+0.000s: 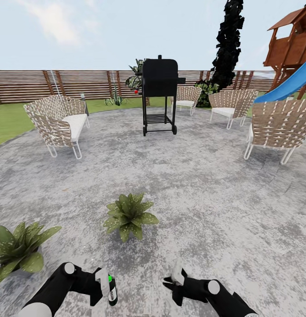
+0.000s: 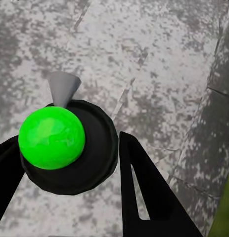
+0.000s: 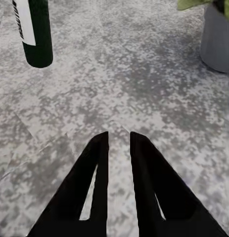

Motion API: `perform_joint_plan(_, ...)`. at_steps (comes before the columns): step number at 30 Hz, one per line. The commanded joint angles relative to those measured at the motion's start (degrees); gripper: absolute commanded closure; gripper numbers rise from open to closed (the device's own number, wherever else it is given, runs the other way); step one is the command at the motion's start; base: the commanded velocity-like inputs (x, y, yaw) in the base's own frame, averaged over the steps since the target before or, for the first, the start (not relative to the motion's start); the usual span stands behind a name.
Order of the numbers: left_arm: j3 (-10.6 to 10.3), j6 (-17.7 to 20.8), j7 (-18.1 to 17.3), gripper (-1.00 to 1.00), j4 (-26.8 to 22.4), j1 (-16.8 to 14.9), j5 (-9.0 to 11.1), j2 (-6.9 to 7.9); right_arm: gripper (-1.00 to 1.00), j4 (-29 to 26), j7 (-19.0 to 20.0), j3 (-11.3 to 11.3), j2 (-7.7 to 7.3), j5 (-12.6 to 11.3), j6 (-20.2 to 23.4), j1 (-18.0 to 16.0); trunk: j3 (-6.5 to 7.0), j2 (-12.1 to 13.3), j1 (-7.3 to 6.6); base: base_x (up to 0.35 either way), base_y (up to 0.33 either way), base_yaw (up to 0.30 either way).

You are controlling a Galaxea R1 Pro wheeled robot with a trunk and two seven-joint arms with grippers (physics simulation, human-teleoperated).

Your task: Pick up the pesticide atomizer in the garden and spray insectifuge to fully cover both potted plants in the garden.

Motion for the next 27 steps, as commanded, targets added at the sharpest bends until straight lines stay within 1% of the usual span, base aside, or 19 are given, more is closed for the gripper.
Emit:
perform_joint_plan(1,0.21,-0.58,0.4,1.0,-0.03,-0.04,-0.57,-0.24,1.0,-0.7,-0.14,0.1,0.1,0.98,-0.3,-0.02,-0.05,-0.02,-0.01,0.0,0.0,0.0)
perform_joint_plan(2,0.07,-0.55,0.96,1.0,-0.03,-0.04,-0.6,-0.54,1.0,-1.14,-0.13,0.13,0.24,1.77,-0.27,-0.02,-0.05,-0.02,-0.01,0.0,0.0,0.0)
perform_joint_plan(4,-0.17,-0.41,1.55,1.0,-0.02,-0.04,-0.62,-1.32,1.0,-1.61,-0.14,0.18,0.83,4.52,-0.23,-0.02,-0.05,-0.02,-0.01,0.0,0.0,0.0)
perform_joint_plan(6,-0.26,-0.34,1.67,1.0,-0.02,-0.05,-0.85,-2.38,1.0,-1.69,-0.11,0.2,2.11,6.73,-0.22,-0.02,-0.05,-0.02,-0.01,0.0,0.0,0.0)
perform_joint_plan(8,-0.35,-0.35,1.94,1.0,-0.02,-0.04,-1.17,-3.54,1.0,-1.73,-0.13,0.21,3.56,7.67,-0.22,-0.02,-0.05,-0.02,-0.01,0.0,0.0,0.0)
perform_joint_plan(11,-0.4,-0.41,2.17,1.0,-0.02,-0.04,-1.23,-4.33,1.0,-2.39,-0.12,0.21,4.99,7.96,-0.22,-0.05,-0.05,-0.02,-0.01,0.0,0.0,0.0)
perform_joint_plan(15,-0.45,-0.72,3.14,1.0,0.34,-0.04,-1.22,-4.54,1.0,-3.66,-0.05,0.21,6.21,7.98,-0.22,-0.1,-0.05,-0.02,-0.01,0.0,0.0,0.0)
perform_joint_plan(18,-0.47,-2.03,3.2,1.0,1.1,-0.04,-1.24,-5.27,1.0,-3.82,-0.05,0.21,6.77,7.98,-0.22,-0.11,-0.05,-0.02,-0.01,0.0,0.0,0.0)
perform_joint_plan(21,-0.47,-2.74,3.2,1.0,1.21,-0.04,-1.22,-5.5,1.0,-3.87,-0.05,0.21,7.61,7.98,-0.22,-0.11,-0.05,-0.02,-0.01,0.0,0.0,0.0)
perform_joint_plan(23,-0.47,-4.12,3.21,1.0,1.27,-0.04,-1.17,-5.85,1.0,-4.05,-0.05,0.21,8.03,7.98,-0.22,-0.11,-0.05,-0.02,-0.01,0.0,0.0,0.0)
perform_joint_plan(27,-0.47,-5.43,2.82,1.0,1.35,0.05,-1.15,-6.22,1.0,-4.17,-0.05,0.21,8.2,8.0,-0.22,-0.11,-0.05,-0.02,-0.01,0.0,0.0,0.0)
